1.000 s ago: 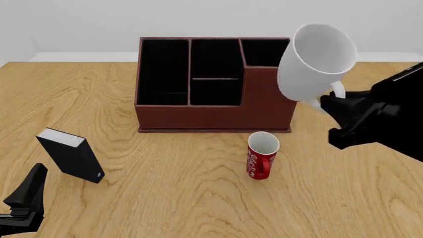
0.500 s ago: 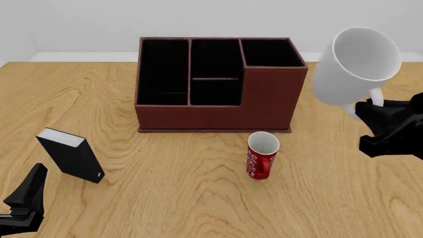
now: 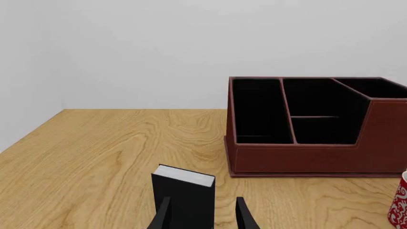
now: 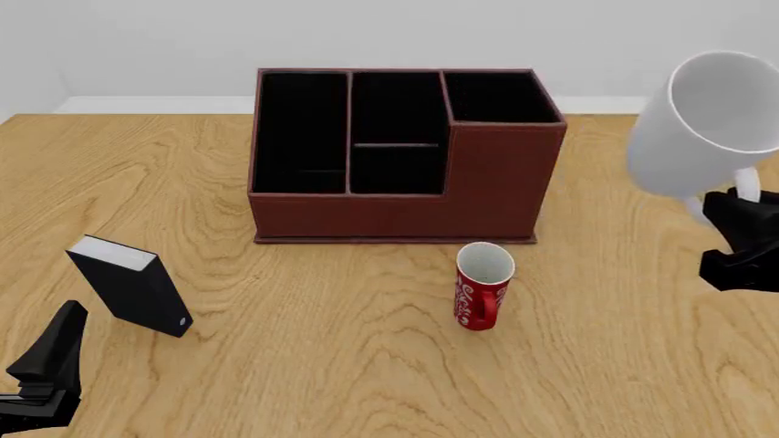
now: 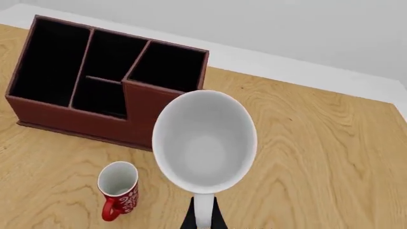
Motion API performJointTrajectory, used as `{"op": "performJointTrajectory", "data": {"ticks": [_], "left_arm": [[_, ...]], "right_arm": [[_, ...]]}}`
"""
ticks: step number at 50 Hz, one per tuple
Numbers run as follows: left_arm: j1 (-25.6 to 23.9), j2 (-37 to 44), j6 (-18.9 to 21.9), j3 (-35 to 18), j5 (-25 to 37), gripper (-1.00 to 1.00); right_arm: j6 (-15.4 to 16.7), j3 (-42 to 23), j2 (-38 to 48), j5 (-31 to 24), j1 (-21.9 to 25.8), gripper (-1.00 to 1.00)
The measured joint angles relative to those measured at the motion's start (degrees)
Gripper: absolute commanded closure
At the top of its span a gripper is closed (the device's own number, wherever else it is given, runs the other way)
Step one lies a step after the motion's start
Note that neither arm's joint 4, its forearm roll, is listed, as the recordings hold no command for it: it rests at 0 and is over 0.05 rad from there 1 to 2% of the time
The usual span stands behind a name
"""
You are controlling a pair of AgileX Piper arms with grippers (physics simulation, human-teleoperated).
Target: Pick up the white mug and place it to the right of the caddy.
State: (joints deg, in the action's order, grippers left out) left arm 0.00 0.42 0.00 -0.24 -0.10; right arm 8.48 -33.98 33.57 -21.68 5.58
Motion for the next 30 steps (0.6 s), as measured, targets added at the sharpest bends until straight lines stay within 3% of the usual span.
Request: {"op": "performJointTrajectory", "data": {"ticks": [30], "left_arm": [[0.0,0.0,0.0,0.0,0.0,-1.0]], "right_arm": [[-0.2,-4.3,8.6,4.7,-6.6,1.0]]}}
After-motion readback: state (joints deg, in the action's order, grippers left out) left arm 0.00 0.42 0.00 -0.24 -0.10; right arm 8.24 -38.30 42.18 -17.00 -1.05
